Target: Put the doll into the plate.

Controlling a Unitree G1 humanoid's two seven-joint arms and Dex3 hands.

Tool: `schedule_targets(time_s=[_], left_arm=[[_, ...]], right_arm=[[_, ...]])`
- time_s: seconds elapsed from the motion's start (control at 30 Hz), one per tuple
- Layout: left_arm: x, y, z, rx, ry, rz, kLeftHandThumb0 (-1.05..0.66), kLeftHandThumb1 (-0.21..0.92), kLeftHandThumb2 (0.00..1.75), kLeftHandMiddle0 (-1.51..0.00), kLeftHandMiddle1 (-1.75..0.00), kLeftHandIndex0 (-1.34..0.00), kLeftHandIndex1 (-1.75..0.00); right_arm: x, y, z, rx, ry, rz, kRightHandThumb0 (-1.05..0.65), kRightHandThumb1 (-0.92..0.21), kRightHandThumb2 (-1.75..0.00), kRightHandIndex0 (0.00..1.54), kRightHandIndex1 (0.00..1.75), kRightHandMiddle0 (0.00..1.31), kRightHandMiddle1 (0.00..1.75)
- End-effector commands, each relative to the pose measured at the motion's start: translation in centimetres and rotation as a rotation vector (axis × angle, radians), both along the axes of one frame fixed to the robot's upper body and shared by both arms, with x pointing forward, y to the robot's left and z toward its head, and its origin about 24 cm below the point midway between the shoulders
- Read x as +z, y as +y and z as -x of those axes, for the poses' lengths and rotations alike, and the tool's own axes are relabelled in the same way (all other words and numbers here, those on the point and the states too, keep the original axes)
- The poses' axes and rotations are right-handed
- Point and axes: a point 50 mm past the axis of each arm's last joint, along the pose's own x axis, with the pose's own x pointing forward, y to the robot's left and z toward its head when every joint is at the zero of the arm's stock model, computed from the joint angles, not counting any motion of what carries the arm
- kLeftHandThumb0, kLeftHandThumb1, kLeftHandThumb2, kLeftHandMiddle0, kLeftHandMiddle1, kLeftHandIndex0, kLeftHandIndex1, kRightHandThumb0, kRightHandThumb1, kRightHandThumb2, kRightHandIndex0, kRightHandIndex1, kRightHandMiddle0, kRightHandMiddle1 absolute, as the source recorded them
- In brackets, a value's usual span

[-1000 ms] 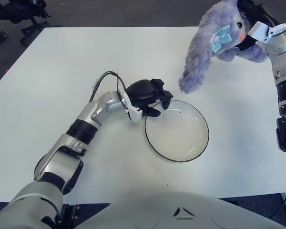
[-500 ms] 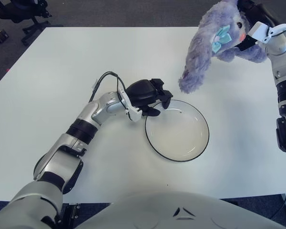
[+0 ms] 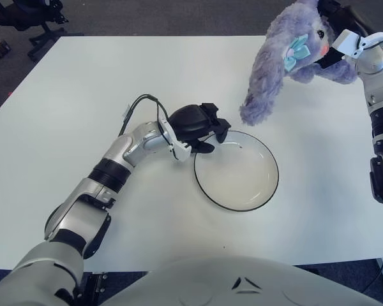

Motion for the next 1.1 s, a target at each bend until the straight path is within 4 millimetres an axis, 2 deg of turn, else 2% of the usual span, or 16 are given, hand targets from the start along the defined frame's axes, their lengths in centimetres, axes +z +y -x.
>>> schedule_targets(time_s=[0.0,0.1,0.23,0.6,0.73,1.07], left_arm=[[0.7,0.2,-0.4,0.011,-0.037,-0.003,-0.62,0.92,1.14,-0.44,-1.14,-0.67,-1.23],[0.7,0.3,-0.4,0.011,-0.038,-0.002,-0.62,0.92,1.14,-0.44,-1.14,-0.67,-1.24],[1.8,0.9,-1.3,0.053,-0.096,-0.003,-0.61,0.92,1.12,-0.44,-1.14,-0.69,-1.24],[2.2,1.1,-1.9,0.103,-0.111,-0.024,-0.6,0.92,1.11,-0.45,-1.12,-0.7,-1.23],[2.4,1.4,-2.4,0.152,-0.123,-0.042,-0.61,0.92,1.11,-0.41,-1.1,-0.69,-1.06],[2.5,1.3,-2.4,0.161,-0.125,-0.044,-0.61,0.92,1.1,-0.39,-1.1,-0.69,-1.0]], right_arm=[[1.3,-0.4,0.2,0.002,-0.039,-0.012,0.44,-0.41,-1.19,0.53,1.75,0.56,1.75],[1.3,-0.4,0.2,0.002,-0.039,-0.012,0.44,-0.41,-1.19,0.53,1.75,0.56,1.75],[1.3,-0.5,0.3,-0.001,-0.037,-0.002,0.44,-0.41,-1.19,0.53,1.75,0.56,1.75],[1.2,-0.6,0.2,-0.005,-0.035,0.004,0.44,-0.42,-1.18,0.52,1.75,0.56,1.75],[1.1,-0.7,0.2,-0.008,-0.033,0.009,0.43,-0.42,-1.17,0.52,1.75,0.56,1.75],[1.1,-0.7,0.2,-0.008,-0.032,0.009,0.43,-0.43,-1.16,0.51,1.75,0.55,1.75]])
